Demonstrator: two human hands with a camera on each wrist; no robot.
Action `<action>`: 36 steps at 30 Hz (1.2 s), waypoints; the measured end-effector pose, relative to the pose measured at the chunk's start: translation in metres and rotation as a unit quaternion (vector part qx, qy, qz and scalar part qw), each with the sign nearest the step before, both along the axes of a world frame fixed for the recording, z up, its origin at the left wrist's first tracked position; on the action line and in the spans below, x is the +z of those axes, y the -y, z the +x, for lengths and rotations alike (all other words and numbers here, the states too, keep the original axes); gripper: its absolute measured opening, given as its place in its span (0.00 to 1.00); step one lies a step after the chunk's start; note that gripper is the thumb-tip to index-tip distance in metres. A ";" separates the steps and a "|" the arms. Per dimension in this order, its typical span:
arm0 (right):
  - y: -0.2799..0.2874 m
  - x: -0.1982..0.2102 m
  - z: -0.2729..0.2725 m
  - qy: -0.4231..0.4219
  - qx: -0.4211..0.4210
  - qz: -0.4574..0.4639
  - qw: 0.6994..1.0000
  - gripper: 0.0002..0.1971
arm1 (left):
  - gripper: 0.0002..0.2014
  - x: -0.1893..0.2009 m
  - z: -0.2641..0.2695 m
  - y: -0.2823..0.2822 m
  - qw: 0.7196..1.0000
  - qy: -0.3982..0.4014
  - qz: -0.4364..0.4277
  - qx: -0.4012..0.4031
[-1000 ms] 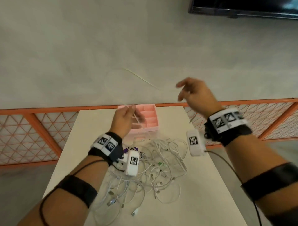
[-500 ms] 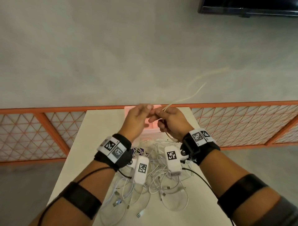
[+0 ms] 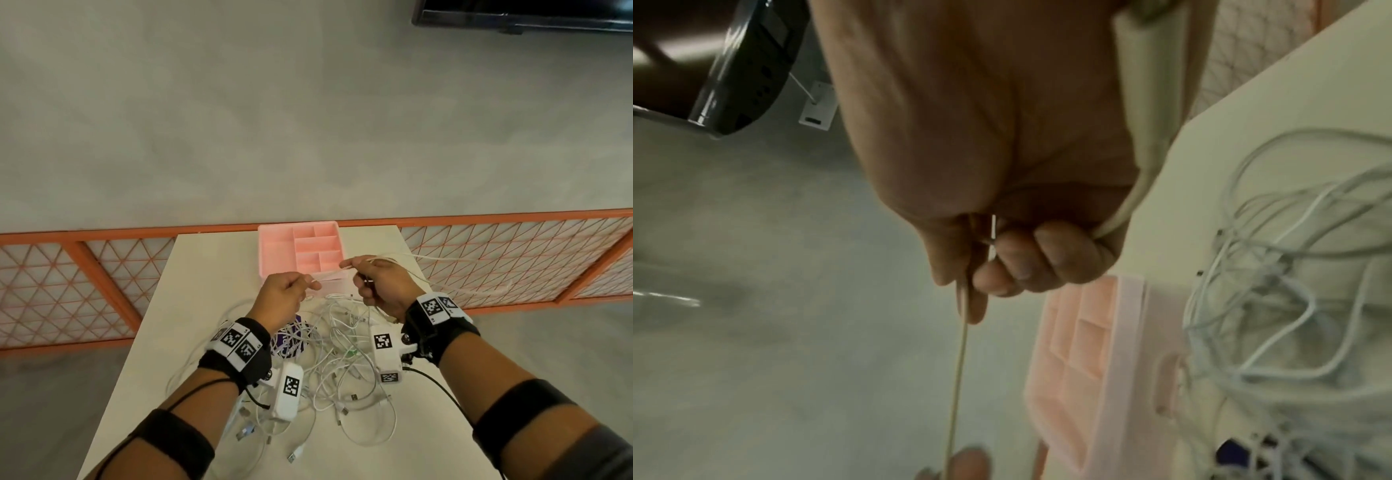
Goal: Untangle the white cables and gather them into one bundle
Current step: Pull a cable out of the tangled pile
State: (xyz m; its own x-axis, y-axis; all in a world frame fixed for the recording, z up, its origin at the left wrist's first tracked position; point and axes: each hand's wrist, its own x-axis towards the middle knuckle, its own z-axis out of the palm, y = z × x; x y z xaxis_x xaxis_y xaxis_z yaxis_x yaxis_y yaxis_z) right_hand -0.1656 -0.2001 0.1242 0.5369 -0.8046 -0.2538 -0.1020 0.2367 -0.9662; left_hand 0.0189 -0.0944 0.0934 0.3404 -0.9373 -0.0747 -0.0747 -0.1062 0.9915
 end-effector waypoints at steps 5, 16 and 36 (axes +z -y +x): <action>0.014 -0.034 -0.054 -0.256 -0.022 -0.012 0.966 0.24 | 0.13 -0.019 0.029 -0.002 0.984 0.004 0.040 0.174; 0.051 -0.086 -0.240 -0.639 -0.204 -0.051 0.740 0.12 | 0.13 -0.016 0.075 -0.017 0.964 -0.006 0.044 0.263; -0.035 -0.014 0.012 -0.136 0.130 -0.237 0.953 0.16 | 0.05 0.024 -0.019 0.000 0.994 -0.030 -0.061 0.085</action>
